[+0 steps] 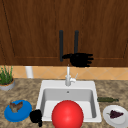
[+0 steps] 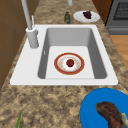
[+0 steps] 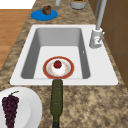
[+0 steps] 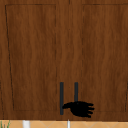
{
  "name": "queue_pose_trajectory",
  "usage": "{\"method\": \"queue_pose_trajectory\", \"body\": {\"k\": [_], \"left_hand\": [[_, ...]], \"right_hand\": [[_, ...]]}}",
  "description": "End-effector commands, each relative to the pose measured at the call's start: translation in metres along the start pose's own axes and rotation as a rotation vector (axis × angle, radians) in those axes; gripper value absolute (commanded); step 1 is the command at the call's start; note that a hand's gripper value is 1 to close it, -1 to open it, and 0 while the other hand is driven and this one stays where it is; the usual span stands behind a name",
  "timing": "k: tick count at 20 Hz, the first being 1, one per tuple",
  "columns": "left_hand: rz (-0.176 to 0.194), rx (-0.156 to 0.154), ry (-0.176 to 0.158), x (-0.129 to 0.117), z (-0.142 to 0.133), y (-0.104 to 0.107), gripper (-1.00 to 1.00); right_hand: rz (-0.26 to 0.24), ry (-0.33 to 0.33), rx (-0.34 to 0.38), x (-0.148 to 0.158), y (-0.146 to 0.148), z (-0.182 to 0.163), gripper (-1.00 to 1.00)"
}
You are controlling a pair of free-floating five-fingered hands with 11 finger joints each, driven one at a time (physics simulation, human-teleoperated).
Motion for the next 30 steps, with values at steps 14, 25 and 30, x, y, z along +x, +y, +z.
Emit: {"method": "queue_pose_trajectory", "body": {"k": [14, 25, 30], "left_hand": [[0.0, 0.0, 0.0, 0.0, 0.0, 0.0, 0.0], [0.0, 0.0, 0.0, 0.0, 0.0, 0.0, 0.0], [0.0, 0.0, 0.0, 0.0, 0.0, 0.0, 0.0]], "right_hand": [[-0.048, 0.068, 0.046, 0.05, 0.025, -0.036, -1.0], [-0.135, -0.055, 0.069, 0.038, 0.034, -0.054, -1.0], [-0.124, -0.083, 0.061, 0.036, 0.063, -0.079, -1.0]]}}
